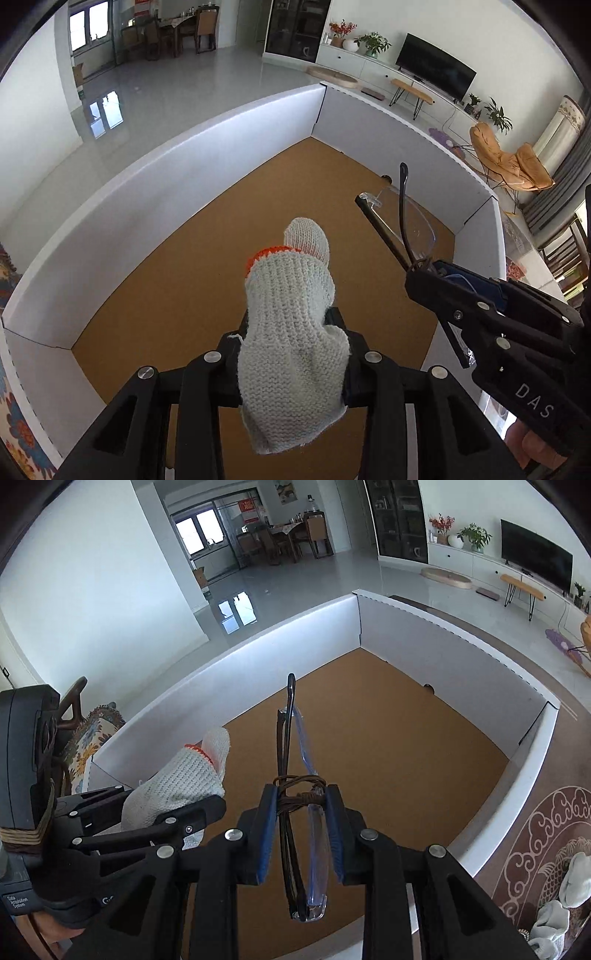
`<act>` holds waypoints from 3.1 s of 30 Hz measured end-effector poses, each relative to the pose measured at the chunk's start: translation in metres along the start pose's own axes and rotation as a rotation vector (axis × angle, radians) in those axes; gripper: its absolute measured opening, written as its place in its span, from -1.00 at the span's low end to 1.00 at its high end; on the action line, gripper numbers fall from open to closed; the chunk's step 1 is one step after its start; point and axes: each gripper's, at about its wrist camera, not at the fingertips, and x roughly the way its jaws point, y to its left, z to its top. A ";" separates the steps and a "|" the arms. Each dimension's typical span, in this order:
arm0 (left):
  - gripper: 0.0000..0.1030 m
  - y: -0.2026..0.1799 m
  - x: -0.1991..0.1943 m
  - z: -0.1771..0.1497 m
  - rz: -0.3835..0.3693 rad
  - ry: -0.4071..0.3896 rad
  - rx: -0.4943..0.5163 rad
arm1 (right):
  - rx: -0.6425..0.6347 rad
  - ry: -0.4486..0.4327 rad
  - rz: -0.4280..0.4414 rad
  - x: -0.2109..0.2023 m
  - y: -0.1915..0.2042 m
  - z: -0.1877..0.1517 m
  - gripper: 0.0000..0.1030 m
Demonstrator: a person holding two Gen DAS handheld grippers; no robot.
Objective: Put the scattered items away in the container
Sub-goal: 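Carry glove and eyeglasses over the white box while left gripper opens, dropping glove, then lower the eyeglasses into the white box and open the right gripper, then move both grippers back over the table toward the remaining items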
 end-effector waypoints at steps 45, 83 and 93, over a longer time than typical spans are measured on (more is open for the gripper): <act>0.69 -0.033 -0.060 -0.091 0.062 -0.181 0.158 | 0.107 -0.402 -0.060 -0.170 -0.097 -0.185 -0.05; 1.00 -0.306 0.023 -0.227 -0.152 -0.081 0.524 | 0.381 -0.118 -0.579 -0.216 -0.246 -0.385 0.35; 1.00 -0.309 0.025 -0.223 -0.155 -0.086 0.526 | 0.366 -0.108 -0.565 -0.212 -0.245 -0.383 0.52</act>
